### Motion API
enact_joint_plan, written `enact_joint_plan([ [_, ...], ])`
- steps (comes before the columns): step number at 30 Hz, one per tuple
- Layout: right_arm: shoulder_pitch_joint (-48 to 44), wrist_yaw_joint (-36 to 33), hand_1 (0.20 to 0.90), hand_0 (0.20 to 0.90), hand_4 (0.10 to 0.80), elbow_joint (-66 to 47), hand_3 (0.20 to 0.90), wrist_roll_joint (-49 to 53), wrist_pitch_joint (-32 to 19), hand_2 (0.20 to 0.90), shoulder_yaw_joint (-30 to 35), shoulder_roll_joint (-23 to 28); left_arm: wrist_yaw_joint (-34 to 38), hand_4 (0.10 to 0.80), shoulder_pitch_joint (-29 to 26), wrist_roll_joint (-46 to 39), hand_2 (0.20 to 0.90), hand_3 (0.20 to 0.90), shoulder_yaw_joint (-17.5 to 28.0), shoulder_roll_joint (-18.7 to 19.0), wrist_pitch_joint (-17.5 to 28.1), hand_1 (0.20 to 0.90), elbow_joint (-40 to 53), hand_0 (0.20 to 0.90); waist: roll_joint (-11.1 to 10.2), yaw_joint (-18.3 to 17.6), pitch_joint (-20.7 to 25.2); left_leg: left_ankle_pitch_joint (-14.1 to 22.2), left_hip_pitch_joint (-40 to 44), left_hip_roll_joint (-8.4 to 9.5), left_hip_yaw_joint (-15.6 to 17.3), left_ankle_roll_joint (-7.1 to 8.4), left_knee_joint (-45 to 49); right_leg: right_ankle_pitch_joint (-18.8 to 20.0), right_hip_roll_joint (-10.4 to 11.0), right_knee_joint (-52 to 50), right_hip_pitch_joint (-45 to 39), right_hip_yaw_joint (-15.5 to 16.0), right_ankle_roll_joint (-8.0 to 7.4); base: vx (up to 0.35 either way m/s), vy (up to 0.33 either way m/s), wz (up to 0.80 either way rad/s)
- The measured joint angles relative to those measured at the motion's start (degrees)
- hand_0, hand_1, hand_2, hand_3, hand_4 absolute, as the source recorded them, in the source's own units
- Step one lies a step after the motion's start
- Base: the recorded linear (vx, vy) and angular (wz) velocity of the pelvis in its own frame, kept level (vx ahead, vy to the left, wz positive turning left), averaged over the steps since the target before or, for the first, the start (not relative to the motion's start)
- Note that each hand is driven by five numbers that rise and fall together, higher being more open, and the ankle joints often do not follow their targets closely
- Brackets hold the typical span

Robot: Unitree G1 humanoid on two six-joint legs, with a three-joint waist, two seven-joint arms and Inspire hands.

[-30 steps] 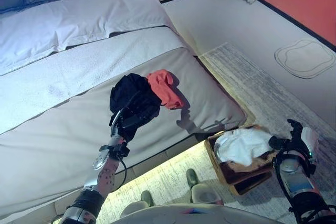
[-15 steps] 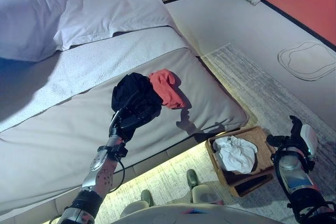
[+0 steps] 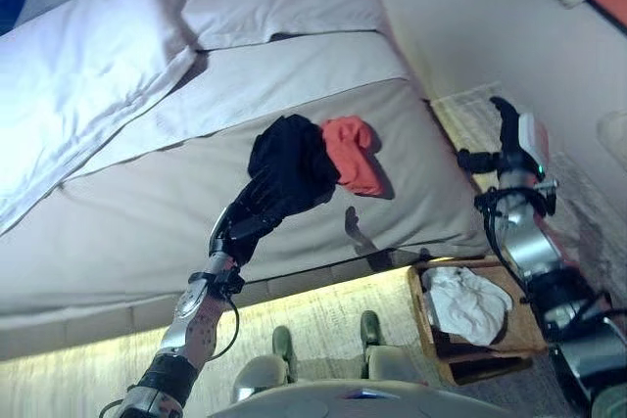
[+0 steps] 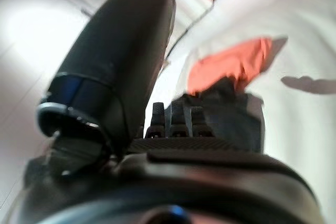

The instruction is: Pick up the clothes from the bed and place them into the basket

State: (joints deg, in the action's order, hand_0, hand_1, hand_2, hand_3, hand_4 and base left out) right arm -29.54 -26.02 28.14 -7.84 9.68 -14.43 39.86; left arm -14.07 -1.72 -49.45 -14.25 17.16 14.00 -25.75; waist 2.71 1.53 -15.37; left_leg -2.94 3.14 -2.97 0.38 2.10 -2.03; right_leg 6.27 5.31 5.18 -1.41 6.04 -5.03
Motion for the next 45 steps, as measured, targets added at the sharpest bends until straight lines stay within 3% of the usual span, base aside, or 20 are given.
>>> enact_joint_plan([
  [6, -16.34, 1.93, 0.900, 0.900, 0.800, 8.83, 0.900, 1.15, -1.00, 0.900, -6.47, 1.95, -0.32, 0.800, -3.94, -0.03, 0.900, 0.900, -2.74, 2.72, 1.37, 0.900, -0.48, 0.900, 1.65, 3.36, -7.72, -0.47, -8.86, 0.54, -3.79, 0.74, 6.09, -0.02, 0.34, -3.14, 5.35, 3.43, 0.04, -0.155, 0.009, 0.32],
  [9, -23.54, 2.13, 0.900, 0.900, 0.800, 13.75, 0.900, 2.31, -1.27, 0.900, -8.78, 2.07, -0.87, 0.800, -6.64, -0.10, 0.900, 0.900, -4.61, 2.74, 2.33, 0.900, -0.50, 0.900, 2.78, 4.81, -12.39, -1.00, -13.32, 1.05, -5.27, 1.29, 8.21, -1.82, 1.18, -8.94, 10.68, 4.59, 1.91, -0.100, 0.028, 0.28],
  [11, -25.21, 2.22, 0.900, 0.900, 0.800, 16.02, 0.900, 2.33, -1.23, 0.900, -10.79, 2.06, -1.01, 0.800, -7.67, -0.11, 0.900, 0.900, -5.32, 2.77, 2.47, 0.900, -0.52, 0.900, 3.10, 5.70, -14.61, -1.34, -15.04, 1.54, -6.27, 1.39, 8.75, -3.42, 2.09, -12.48, 13.11, 5.63, 1.94, -0.042, 0.012, 0.33],
  [18, -28.41, 4.37, 0.900, 0.900, 0.800, 25.91, 0.900, 2.34, 0.75, 0.900, -17.54, 0.95, -1.06, 0.800, -7.71, -2.59, 0.900, 0.900, -6.27, 3.45, 4.07, 0.900, -0.48, 0.900, 3.73, 8.70, -15.69, -3.13, -19.60, 4.20, -8.81, 0.84, 8.79, -7.33, 6.03, -21.50, 20.20, 7.32, 1.45, -0.049, 0.000, 0.27],
  [25, -32.84, 4.38, 0.900, 0.900, 0.800, 30.95, 0.900, 2.42, 3.17, 0.900, -17.49, 1.15, -0.50, 0.800, -7.41, -6.93, 0.900, 0.900, -6.20, 5.88, 4.92, 0.900, 3.94, 0.900, 3.78, 10.83, -15.80, -3.79, -24.75, 5.03, -10.12, 0.67, 10.26, -9.26, 7.32, -26.60, 26.27, 8.24, 1.87, -0.018, -0.052, 0.13],
  [34, -39.30, 6.43, 0.900, 0.900, 0.800, 39.27, 0.900, -4.10, 9.74, 0.900, -20.60, 1.90, 1.45, 0.800, -7.16, -7.00, 0.900, 0.900, -6.27, 6.94, 4.94, 0.900, 13.63, 0.900, 3.80, 12.49, -15.79, -3.59, -31.72, 5.07, -11.57, 0.90, 13.62, -11.72, 7.71, -32.97, 34.01, 8.84, 3.52, 0.008, -0.043, 0.08],
  [45, -43.75, 13.49, 0.900, 0.900, 0.800, 41.03, 0.900, -13.21, 17.02, 0.900, -24.21, 5.17, 3.60, 0.800, -2.48, -10.63, 0.900, 0.900, -6.25, 10.29, 4.47, 0.900, 19.62, 0.900, 3.79, 13.98, -15.80, -3.03, -37.30, 5.27, -11.70, 1.31, 17.87, -12.35, 8.00, -36.45, 39.35, 8.40, 4.02, 0.000, -0.021, 0.01],
])
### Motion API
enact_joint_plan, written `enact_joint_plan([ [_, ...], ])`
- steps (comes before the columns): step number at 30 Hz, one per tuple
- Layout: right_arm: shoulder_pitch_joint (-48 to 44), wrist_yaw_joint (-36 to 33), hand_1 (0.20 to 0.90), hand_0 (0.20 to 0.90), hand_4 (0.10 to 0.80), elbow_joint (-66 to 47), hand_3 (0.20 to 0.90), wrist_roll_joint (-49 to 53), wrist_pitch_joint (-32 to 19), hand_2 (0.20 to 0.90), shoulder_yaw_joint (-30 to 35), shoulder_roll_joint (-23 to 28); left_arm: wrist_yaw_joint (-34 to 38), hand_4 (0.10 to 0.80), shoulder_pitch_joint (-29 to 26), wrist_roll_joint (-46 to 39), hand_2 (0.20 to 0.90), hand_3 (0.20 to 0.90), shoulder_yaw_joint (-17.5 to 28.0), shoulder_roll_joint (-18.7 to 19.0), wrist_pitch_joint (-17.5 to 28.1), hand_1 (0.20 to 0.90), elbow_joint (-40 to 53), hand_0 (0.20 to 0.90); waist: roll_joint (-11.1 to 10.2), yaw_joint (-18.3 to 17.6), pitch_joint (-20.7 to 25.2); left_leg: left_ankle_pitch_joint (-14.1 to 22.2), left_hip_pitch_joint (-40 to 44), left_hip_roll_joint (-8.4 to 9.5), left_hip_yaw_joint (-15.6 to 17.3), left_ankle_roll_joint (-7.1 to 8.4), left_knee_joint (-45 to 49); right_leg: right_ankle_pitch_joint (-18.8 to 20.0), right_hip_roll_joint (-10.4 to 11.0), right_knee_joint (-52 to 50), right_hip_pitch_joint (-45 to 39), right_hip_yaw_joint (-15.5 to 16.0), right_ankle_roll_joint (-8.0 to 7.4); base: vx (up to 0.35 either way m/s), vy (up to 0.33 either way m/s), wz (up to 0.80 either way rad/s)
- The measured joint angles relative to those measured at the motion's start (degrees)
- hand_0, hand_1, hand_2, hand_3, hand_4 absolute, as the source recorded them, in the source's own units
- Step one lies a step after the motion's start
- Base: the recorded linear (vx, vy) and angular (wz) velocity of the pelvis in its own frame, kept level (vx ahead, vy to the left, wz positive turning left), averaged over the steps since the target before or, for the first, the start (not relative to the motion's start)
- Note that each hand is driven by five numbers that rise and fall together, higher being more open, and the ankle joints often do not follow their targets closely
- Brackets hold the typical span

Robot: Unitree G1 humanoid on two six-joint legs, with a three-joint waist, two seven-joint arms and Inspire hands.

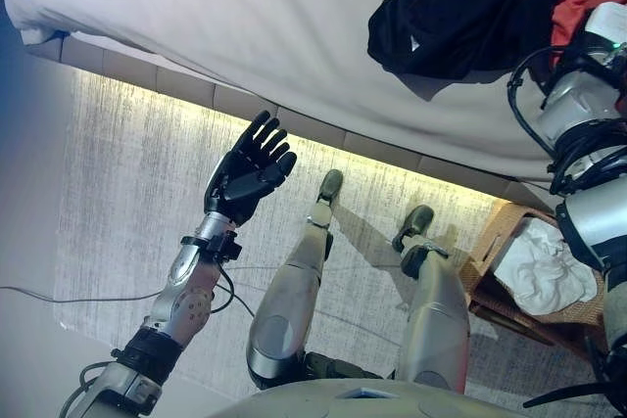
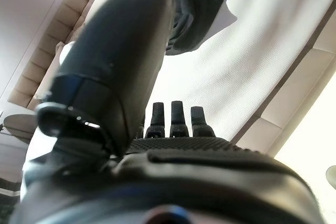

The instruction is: Pick up the clothes from the bed and place them into the basket

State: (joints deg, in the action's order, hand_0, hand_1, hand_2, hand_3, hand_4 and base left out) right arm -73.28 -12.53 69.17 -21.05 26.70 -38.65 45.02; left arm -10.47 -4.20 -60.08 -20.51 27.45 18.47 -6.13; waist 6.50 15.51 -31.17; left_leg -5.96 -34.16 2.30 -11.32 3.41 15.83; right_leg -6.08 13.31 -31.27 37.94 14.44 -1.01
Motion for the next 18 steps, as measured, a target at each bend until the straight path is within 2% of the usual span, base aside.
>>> enact_joint_plan([
  [1, -0.20, 0.52, 0.589, 0.589, 0.438, 0.00, 0.538, -0.64, 0.00, 0.589, -0.09, 0.13, 0.02, 0.800, 0.07, -0.09, 0.900, 0.900, 0.01, 0.36, -0.13, 0.900, 0.51, 0.900, 0.00, 0.00, 0.00, 0.04, -0.38, 0.00, 0.00, -0.03, 0.25, 0.00, -0.02, -0.05, 0.27, -0.03, 0.00, 0.000, 0.000, 0.00],
  [2, -0.42, 0.99, 0.364, 0.364, 0.174, 0.03, 0.274, -0.87, 0.01, 0.364, -0.37, 0.33, 0.08, 0.800, 0.05, -0.20, 0.900, 0.900, 0.03, 0.63, -0.38, 0.900, 1.08, 0.900, 0.00, 0.01, 0.00, 0.06, -0.71, 0.05, 0.02, -0.06, 0.46, 0.00, -0.01, -0.24, 0.59, -0.17, 0.00, 0.000, 0.000, 0.00],
  [3, -0.51, 1.38, 0.300, 0.300, 0.100, 0.03, 0.200, -0.91, 0.00, 0.300, -0.56, 0.44, 0.11, 0.800, 0.01, -0.28, 0.900, 0.900, 0.03, 0.69, -0.54, 0.900, 1.29, 0.900, 0.00, -0.02, 0.00, 0.14, -0.92, 0.11, 0.05, -0.10, 0.84, -0.02, 0.01, -0.41, 0.78, -0.31, -0.02, 0.000, 0.000, 0.00],
  [9, -0.59, 1.20, 0.300, 0.300, 0.100, 0.26, 0.200, -0.75, -0.07, 0.300, -0.35, 1.90, 0.40, 0.800, -0.18, -0.77, 0.900, 0.900, 0.01, 0.71, -0.92, 0.900, 1.42, 0.900, -0.01, -0.22, -0.01, 0.60, -1.07, 0.13, 0.65, -0.39, 1.95, -0.07, -0.19, -0.24, 0.73, -1.15, -0.14, 0.005, 0.015, -0.05],
  [11, -0.51, 0.39, 0.300, 0.300, 0.100, 1.03, 0.200, 0.57, -0.47, 0.300, 0.19, 2.06, 0.45, 0.800, -0.49, -0.78, 0.900, 0.900, -0.03, 0.71, -0.91, 0.900, 1.35, 0.900, -0.09, -0.47, -0.05, 0.59, -0.91, -0.11, 1.05, -0.43, 1.91, 0.96, -0.37, 0.29, 0.55, -1.48, 0.65, -0.078, 0.064, -0.10],
  [15, 3.06, -1.54, 0.300, 0.300, 0.100, 0.66, 0.200, 4.32, -3.65, 0.300, 4.76, 2.13, 0.87, 0.800, -1.02, -0.84, 0.900, 0.900, 0.00, 0.80, -0.93, 0.900, 1.27, 0.900, -0.33, -1.24, -0.20, 0.77, 1.08, -0.34, 1.60, -0.67, 1.90, 1.80, -1.07, 2.29, -2.00, -1.67, 0.54, -0.014, 0.062, -0.09],
  [18, 6.80, -2.82, 0.300, 0.300, 0.100, -0.11, 0.200, 8.21, -5.76, 0.300, 7.30, 2.14, 0.98, 0.800, -1.00, -1.08, 0.900, 0.900, 0.02, 0.91, -0.89, 0.900, 1.27, 0.900, -0.35, -2.44, -0.22, 1.65, 4.51, -0.44, 2.39, -1.80, 1.39, 2.09, -1.41, 4.35, -5.86, -2.19, 0.06, 0.013, 0.063, -0.16],
])
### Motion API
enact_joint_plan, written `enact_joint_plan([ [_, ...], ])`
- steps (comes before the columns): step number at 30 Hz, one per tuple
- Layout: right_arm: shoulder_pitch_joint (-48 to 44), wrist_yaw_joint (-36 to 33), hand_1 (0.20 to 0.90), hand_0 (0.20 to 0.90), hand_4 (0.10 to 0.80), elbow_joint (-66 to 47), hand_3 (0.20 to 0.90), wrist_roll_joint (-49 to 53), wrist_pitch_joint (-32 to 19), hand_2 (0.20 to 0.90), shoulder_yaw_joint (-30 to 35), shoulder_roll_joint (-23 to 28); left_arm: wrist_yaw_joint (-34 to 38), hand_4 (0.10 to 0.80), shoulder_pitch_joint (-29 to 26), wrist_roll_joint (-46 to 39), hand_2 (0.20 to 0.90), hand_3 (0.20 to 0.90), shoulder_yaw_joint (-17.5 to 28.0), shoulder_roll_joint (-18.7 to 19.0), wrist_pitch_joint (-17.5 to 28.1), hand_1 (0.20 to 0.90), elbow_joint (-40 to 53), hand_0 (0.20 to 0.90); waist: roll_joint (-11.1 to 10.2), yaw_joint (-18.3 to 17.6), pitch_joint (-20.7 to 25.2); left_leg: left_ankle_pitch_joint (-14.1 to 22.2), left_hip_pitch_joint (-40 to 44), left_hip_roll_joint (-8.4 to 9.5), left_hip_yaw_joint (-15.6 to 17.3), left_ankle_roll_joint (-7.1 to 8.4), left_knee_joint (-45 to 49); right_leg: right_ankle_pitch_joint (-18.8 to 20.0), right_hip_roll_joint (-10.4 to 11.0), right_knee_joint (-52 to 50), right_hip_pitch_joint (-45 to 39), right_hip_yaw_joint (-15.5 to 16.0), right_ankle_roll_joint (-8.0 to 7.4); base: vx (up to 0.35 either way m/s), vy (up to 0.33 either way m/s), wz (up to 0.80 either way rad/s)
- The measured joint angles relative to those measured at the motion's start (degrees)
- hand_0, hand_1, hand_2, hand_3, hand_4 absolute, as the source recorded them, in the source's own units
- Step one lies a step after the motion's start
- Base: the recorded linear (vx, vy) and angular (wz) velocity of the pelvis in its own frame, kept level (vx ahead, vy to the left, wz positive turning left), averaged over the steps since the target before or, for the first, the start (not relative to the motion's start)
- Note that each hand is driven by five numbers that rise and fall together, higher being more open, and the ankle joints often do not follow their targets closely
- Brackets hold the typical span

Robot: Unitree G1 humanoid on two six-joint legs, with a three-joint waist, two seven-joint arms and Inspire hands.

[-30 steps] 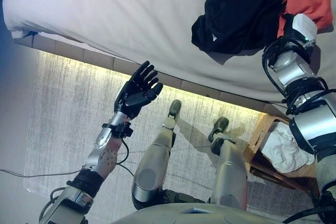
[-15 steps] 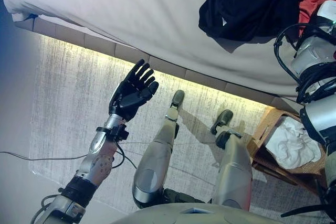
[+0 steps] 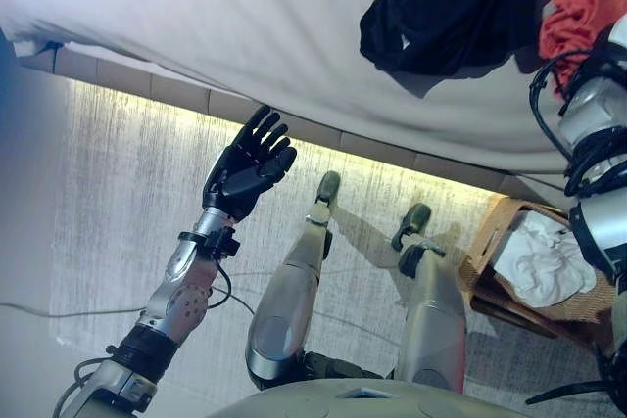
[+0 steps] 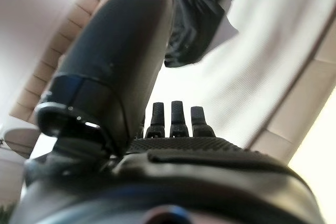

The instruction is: Pick up the clothes from the bed and place them into the basket

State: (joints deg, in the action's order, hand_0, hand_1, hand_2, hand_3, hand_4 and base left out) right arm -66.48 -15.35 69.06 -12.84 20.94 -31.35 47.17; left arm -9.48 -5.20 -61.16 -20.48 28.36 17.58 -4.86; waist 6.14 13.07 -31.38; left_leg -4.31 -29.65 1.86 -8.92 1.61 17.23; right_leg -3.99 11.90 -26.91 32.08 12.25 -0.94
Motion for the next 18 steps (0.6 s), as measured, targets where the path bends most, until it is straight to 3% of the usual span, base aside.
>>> enact_joint_plan([
  [5, 8.21, -3.20, 0.300, 0.300, 0.100, -4.60, 0.200, 4.10, -3.56, 0.300, 4.80, 0.71, 0.15, 0.800, -0.30, 0.00, 0.900, 0.900, 0.03, 0.03, 0.01, 0.900, -0.75, 0.900, -0.49, -2.99, -0.29, 0.30, 8.80, -0.73, 2.46, -0.37, -3.37, 2.49, -0.96, 6.71, -9.33, -1.59, -1.30, 0.031, 0.065, -0.25],
  [11, 17.04, -9.19, 0.300, 0.300, 0.100, -19.08, 0.200, 6.19, -5.66, 0.300, 13.02, 4.11, 0.31, 0.800, -0.35, 0.03, 0.900, 0.900, 0.46, -0.73, -0.04, 0.900, -0.96, 0.900, -1.55, -7.46, -0.17, 0.96, 18.92, -1.05, 6.25, -1.41, -9.03, 5.99, -2.10, 16.70, -19.19, -5.21, -2.98, 0.078, 0.068, -0.34],
  [18, 29.33, -10.49, 0.300, 0.300, 0.100, -38.94, 0.200, 5.92, -9.61, 0.300, 26.04, 6.94, 2.67, 0.800, 1.18, 5.55, 0.900, 0.900, 2.98, 0.12, -7.67, 0.900, -4.23, 0.900, -5.78, -11.33, 1.38, 2.48, 27.48, -1.77, 10.72, -1.80, -12.13, 7.58, -3.40, 21.32, -25.82, -9.05, -3.57, 0.075, 0.029, -0.35],
])
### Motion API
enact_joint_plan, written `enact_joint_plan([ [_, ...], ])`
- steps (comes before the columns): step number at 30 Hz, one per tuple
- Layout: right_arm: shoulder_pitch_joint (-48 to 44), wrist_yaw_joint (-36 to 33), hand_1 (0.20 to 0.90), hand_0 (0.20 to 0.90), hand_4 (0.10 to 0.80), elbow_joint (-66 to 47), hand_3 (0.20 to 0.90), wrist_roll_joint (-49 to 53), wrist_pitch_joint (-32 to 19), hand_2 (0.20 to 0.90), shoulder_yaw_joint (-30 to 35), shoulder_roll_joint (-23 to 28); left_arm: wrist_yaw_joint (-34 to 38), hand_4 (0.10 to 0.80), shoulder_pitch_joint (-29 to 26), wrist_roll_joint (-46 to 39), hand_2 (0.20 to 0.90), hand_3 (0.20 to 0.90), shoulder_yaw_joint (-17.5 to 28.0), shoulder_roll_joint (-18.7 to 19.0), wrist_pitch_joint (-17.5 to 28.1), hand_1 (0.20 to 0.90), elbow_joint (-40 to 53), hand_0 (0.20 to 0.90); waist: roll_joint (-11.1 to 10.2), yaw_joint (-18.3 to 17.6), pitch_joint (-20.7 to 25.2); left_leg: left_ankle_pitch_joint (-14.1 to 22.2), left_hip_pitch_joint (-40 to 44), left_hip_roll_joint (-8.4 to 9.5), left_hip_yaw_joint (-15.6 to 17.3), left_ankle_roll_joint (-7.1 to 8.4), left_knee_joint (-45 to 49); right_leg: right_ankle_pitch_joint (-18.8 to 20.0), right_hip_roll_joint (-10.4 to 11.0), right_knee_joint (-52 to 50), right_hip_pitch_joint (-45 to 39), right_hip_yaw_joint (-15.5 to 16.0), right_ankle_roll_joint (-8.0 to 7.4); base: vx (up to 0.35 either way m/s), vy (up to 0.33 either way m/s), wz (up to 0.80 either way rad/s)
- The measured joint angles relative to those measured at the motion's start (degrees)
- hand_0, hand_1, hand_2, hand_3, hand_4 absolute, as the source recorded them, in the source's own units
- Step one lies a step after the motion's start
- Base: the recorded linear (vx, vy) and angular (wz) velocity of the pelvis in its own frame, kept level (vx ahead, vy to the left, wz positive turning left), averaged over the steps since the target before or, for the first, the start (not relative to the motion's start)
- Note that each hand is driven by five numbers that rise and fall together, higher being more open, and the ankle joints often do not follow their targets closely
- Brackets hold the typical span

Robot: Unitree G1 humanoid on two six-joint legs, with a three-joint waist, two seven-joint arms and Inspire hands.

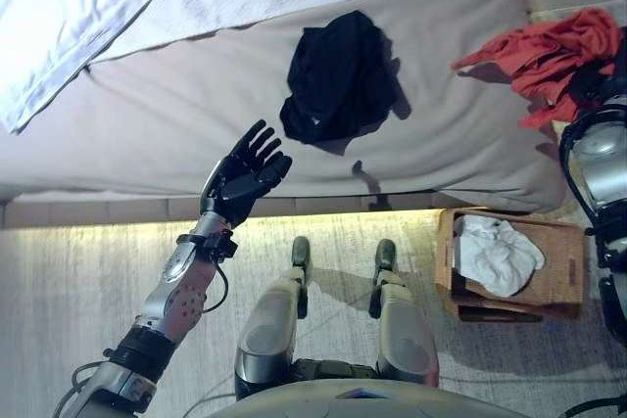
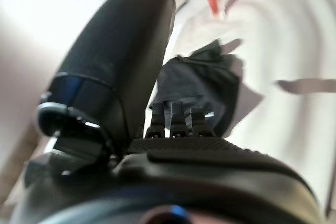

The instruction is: Pick up the clothes from the bed and place them into the basket

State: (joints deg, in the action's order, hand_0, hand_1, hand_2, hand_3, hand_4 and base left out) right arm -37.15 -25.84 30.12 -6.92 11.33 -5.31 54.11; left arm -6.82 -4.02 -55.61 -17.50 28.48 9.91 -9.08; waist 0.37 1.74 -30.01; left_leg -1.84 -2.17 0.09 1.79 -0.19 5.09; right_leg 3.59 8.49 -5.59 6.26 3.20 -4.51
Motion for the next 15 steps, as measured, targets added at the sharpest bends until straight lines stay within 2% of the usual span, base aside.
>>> enact_joint_plan([
  [4, 5.83, -0.39, 0.300, 0.300, 0.100, -4.62, 0.200, -0.09, -0.61, 0.300, 5.44, 0.36, -0.28, 0.800, 0.76, 1.80, 0.900, 0.900, 1.57, 0.08, -1.03, 0.900, -1.04, 0.900, -1.97, -2.52, 2.18, 0.04, 2.87, -0.51, 1.15, 0.04, -2.36, 0.25, -0.75, 2.16, -2.19, -1.12, 0.34, -0.017, -0.003, -0.22],
  [8, 9.55, -0.04, 0.300, 0.300, 0.100, -6.90, 0.200, -1.19, -0.34, 0.300, 8.96, 0.35, -0.43, 0.800, 0.30, 2.88, 0.900, 0.900, 3.69, -1.14, -1.46, 0.900, -3.10, 0.900, -1.86, -3.87, 3.81, 0.02, 5.92, -1.03, 3.33, 0.07, -5.24, 0.95, -1.53, 4.19, -3.79, -2.81, 0.25, -0.012, 0.012, -0.27],
  [11, 14.31, 0.30, 0.300, 0.300, 0.100, -9.78, 0.200, -1.45, 0.09, 0.300, 11.16, 0.35, -0.43, 0.800, 0.66, 4.11, 0.900, 0.900, 4.41, -2.69, -2.68, 0.900, -6.11, 0.900, -1.42, -5.45, 7.77, -0.08, 6.94, -1.09, 4.70, 0.22, -7.54, 1.66, -1.93, 6.23, -3.85, -4.31, -0.21, -0.016, 0.032, -0.25],
  [15, 20.00, 2.25, 0.300, 0.300, 0.100, -12.89, 0.200, -2.78, 1.14, 0.300, 12.03, 0.34, -0.50, 0.800, 1.38, 5.38, 0.900, 0.900, 4.49, -4.63, -3.61, 0.900, -8.48, 0.900, -1.36, -7.94, 10.74, -0.08, 9.92, -1.11, 6.95, 0.22, -9.82, 2.35, -2.45, 8.50, -5.67, -6.37, -0.19, -0.028, 0.036, -0.32],
])
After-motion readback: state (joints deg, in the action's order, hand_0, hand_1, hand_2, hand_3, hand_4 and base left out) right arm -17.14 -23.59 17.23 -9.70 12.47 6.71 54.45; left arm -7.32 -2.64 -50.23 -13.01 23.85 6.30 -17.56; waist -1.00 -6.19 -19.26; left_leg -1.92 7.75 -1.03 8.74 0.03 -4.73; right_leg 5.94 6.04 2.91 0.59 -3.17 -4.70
